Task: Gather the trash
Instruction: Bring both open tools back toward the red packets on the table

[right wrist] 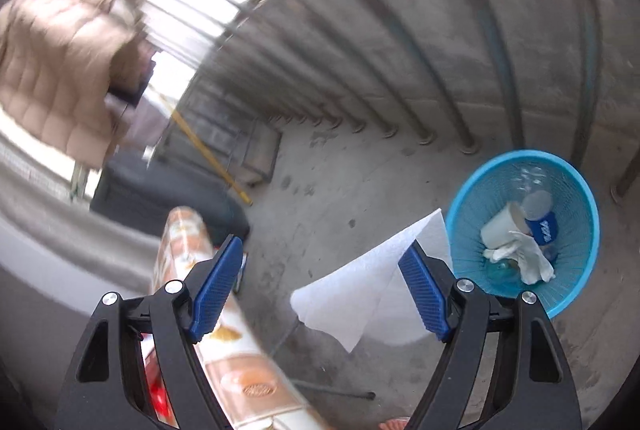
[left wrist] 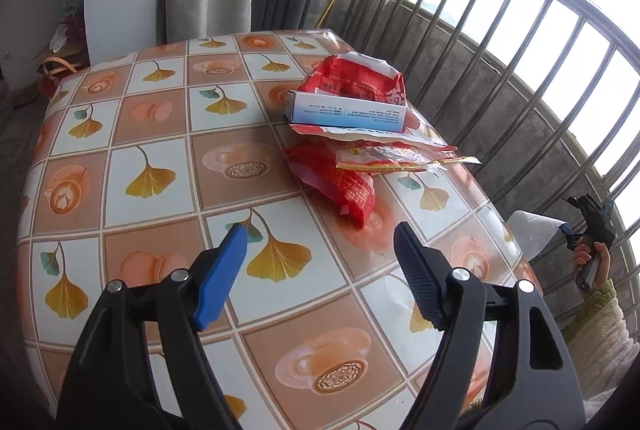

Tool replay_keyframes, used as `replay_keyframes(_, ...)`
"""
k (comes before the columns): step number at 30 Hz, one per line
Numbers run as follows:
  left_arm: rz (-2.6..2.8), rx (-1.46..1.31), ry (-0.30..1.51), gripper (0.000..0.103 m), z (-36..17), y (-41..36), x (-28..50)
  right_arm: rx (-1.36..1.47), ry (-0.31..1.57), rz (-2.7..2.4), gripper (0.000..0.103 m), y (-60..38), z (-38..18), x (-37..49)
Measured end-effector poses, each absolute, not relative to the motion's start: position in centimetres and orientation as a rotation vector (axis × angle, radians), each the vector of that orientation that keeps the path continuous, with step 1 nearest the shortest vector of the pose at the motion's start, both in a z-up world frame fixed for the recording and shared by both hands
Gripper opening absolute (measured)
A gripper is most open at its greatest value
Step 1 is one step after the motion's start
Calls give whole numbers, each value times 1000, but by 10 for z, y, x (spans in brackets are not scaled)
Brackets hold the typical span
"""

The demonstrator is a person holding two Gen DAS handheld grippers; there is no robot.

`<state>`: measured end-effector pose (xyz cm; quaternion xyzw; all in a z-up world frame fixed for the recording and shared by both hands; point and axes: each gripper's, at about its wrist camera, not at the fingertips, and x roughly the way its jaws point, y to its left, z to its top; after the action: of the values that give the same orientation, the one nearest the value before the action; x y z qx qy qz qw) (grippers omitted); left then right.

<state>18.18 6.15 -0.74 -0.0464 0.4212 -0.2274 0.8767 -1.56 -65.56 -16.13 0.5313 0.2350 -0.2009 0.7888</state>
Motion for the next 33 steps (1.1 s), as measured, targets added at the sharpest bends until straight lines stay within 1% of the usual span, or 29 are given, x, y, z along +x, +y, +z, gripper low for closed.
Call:
replay_keyframes(4, -458, -74, 888, 71, -6, 56, 182, 1317, 471, -514, 77, -690, -214, -41)
replay_keyframes(8, -449, -50, 896, 71, -3, 46, 183, 1410, 510, -573, 77, -702, -266, -51)
replay_keyframes(10, -443, -34, 895, 71, 0, 40, 183, 1450, 520, -585, 77, -708, -282, -54)
replay_keyframes(13, -442, -20, 891, 71, 3, 32, 183, 1463, 521, -564, 77, -714, -291, -49)
replay_keyframes(19, -450, -4, 893, 71, 3, 19, 186, 1366, 482, -501, 77, -736, -258, -26)
replay_keyframes(23, -455, 9, 896, 71, 2, 15, 184, 1335, 499, -488, 77, -743, -253, -18)
replay_keyframes(26, -450, 8, 900, 71, 0, 16, 184, 1379, 566, -518, 77, -737, -278, -20)
replay_keyframes(30, -443, 16, 903, 71, 0, 19, 185, 1539, 641, -577, 77, -717, -341, -42)
replay_keyframes(33, -442, 17, 900, 71, 2, 22, 186, 1589, 726, -638, 77, -701, -372, -56)
